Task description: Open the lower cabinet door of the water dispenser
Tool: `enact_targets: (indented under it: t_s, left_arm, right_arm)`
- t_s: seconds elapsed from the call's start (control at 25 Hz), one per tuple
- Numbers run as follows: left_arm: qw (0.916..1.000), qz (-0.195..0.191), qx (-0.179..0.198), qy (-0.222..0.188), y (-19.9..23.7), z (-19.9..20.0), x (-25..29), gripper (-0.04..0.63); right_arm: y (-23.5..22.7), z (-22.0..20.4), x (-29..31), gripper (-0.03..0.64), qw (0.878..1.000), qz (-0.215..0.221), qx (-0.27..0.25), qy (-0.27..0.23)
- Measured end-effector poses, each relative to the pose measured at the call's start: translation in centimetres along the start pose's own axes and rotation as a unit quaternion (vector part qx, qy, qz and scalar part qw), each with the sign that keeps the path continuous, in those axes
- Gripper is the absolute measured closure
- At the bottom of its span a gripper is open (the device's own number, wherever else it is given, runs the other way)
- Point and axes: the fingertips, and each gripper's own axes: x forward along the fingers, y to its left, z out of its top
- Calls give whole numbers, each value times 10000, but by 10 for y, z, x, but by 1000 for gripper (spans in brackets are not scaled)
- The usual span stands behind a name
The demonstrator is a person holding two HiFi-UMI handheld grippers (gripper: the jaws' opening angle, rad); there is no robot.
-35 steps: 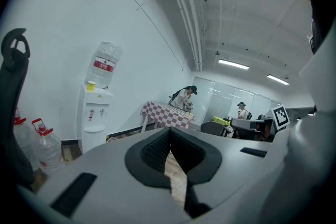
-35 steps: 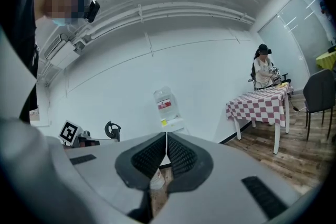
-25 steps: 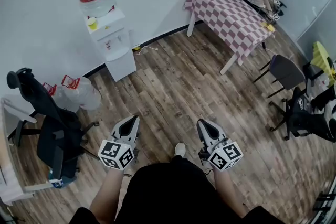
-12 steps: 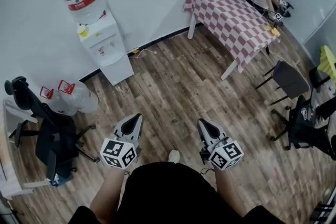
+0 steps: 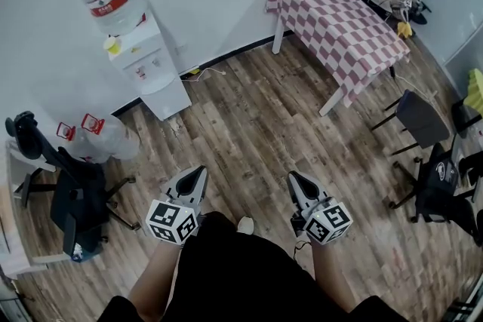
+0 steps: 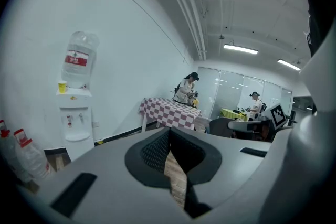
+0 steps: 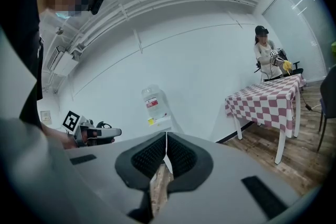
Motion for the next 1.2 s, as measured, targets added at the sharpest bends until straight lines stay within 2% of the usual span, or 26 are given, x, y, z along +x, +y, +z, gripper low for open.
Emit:
enact_targets:
  t_s: [0.28, 0.52, 0.72, 1.2]
  left_arm:
    - [9999, -94, -4, 111, 4, 4, 22, 581]
    - [9987, -495, -2, 139, 1, 11, 74, 581]
    - [9970, -762, -49, 90, 9, 31, 127, 581]
    - [9931, -1156, -48, 205, 71, 87, 232, 581]
  right_arm:
    - [-10, 9, 10, 594, 9998, -15, 150, -96]
    - [-29, 21, 23, 594, 9994, -181, 217, -192]
    - [-58, 43, 37, 594, 9990, -437, 61, -121]
    - [-103, 104, 141, 594, 9980, -577, 18, -264]
